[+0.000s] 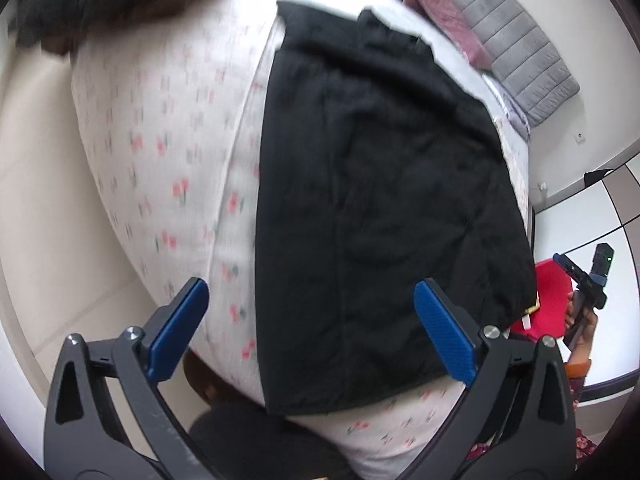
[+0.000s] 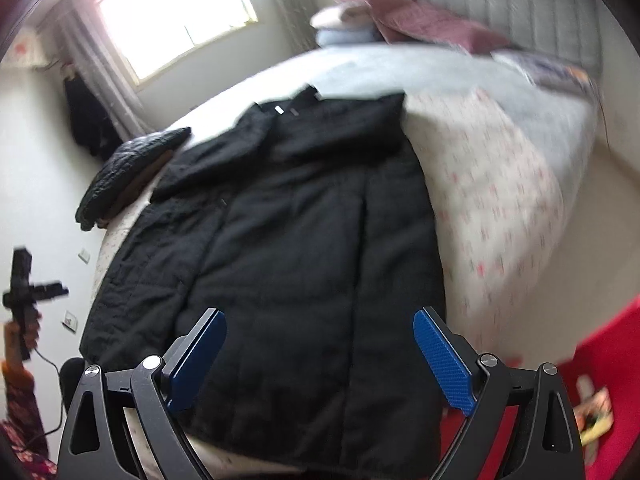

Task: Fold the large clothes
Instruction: 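Move both tools to the coat hem and close on it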

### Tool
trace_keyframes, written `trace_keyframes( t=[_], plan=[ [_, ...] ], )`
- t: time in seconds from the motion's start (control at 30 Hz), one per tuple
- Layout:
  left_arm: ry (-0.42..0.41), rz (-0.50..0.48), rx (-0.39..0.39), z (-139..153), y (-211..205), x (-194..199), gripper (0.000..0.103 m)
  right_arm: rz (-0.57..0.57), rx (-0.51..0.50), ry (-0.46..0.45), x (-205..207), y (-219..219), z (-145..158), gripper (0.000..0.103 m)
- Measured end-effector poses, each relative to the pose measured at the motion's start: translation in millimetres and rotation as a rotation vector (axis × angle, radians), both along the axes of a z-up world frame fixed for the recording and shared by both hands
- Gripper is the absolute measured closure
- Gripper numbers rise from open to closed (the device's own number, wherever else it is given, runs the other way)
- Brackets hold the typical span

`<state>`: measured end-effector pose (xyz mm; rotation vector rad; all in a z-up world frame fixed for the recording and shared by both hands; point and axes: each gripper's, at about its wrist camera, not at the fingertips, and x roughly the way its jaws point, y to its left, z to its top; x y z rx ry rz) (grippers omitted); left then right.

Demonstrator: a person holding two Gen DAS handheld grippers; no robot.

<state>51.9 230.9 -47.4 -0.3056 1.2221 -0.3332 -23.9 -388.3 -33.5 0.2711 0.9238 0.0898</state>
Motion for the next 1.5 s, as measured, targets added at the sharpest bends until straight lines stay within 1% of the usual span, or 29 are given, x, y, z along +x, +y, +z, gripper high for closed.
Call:
trace_keyframes(
  t=[0.07,0.13,0.2,0.27,0.3,0.37,0.43,0.5,0.57,0.67,0.7,0.73,0.8,0.83,0.9,0.97,1.0,1.1,1.17,1.2,1.23,1.27,1.37,1.43,1.47,1.5],
  plan=[
    [0.059,-0.024,-0.041,-16,0,-2,0.001,-0.037,0.032,0.044,-3,-13,-15,0.007],
    [0.086,-0.038,-0.09,-28,1,0,0.001,-0.077,0.084,0.07,-5,-26,-26,0.007],
    [0.102,-0.044,-0.118,-36,3,1,0.001,-0.103,0.149,0.068,-7,-37,-34,0.007],
    [0.136,-0.047,-0.171,-46,6,4,0.002,-0.11,0.189,0.061,-7,-44,-39,0.007],
    [0.145,-0.047,-0.192,-50,8,5,0.002,-0.121,0.193,0.057,-7,-48,-43,0.007],
    [0.148,-0.035,-0.218,-54,13,6,0.002,-0.143,0.201,0.053,-5,-54,-48,0.007],
    [0.13,-0.015,-0.226,-53,19,10,0.002,-0.157,0.235,0.051,-1,-59,-54,0.007],
    [0.102,-0.012,-0.251,-49,22,15,0.002,-0.163,0.297,0.047,4,-64,-62,0.007],
    [0.081,-0.02,-0.298,-47,22,20,0.002,-0.158,0.339,0.051,8,-66,-71,0.007],
    [0.083,-0.061,-0.389,-49,15,21,0.004,-0.162,0.372,0.061,14,-68,-84,0.007],
    [0.085,-0.08,-0.417,-50,12,19,0.004,-0.179,0.381,0.059,17,-70,-89,0.007],
    [0.09,-0.098,-0.437,-51,8,17,0.004,-0.192,0.391,0.056,17,-71,-92,0.007],
    [0.1,-0.119,-0.443,-55,3,15,0.004,-0.217,0.447,0.039,18,-78,-100,0.007],
    [0.094,-0.123,-0.456,-56,2,12,0.005,-0.223,0.47,0.022,17,-81,-102,0.007],
    [0.095,-0.118,-0.506,-58,4,8,0.006,-0.225,0.511,-0.004,14,-86,-104,0.007],
    [0.12,-0.108,-0.589,-64,6,1,0.009,-0.224,0.534,-0.02,10,-92,-107,0.008],
    [0.127,-0.109,-0.61,-66,6,-2,0.011,-0.227,0.539,-0.028,6,-94,-107,0.008],
    [0.127,-0.114,-0.643,-67,2,-10,0.017,-0.223,0.563,-0.034,-2,-97,-109,0.008],
    [0.13,-0.116,-0.67,-66,-2,-15,0.023,-0.203,0.594,-0.034,-9,-96,-111,0.011],
    [0.132,-0.119,-0.681,-66,-5,-16,0.026,-0.178,0.637,-0.04,-13,-95,-112,0.015],
    [0.132,-0.121,-0.686,-65,-7,-18,0.026,-0.159,0.67,-0.045,-13,-93,-112,0.02],
    [0.128,-0.125,-0.681,-64,-9,-19,0.026,-0.136,0.705,-0.054,-17,-90,-113,0.021],
    [0.121,-0.142,-0.67,-59,-15,-18,0.026,-0.109,0.714,-0.066,-27,-82,-114,0.025],
    [0.137,-0.145,-0.624,-60,-22,-16,0.027,-0.113,0.707,-0.044,-28,-78,-119,0.029],
    [0.148,-0.147,-0.6,-62,-21,-17,0.028,-0.117,0.701,-0.022,-27,-77,-124,0.031],
    [0.159,-0.151,-0.572,-62,-25,-17,0.036,-0.125,0.71,-0.011,-27,-77,-128,0.037]
  ],
)
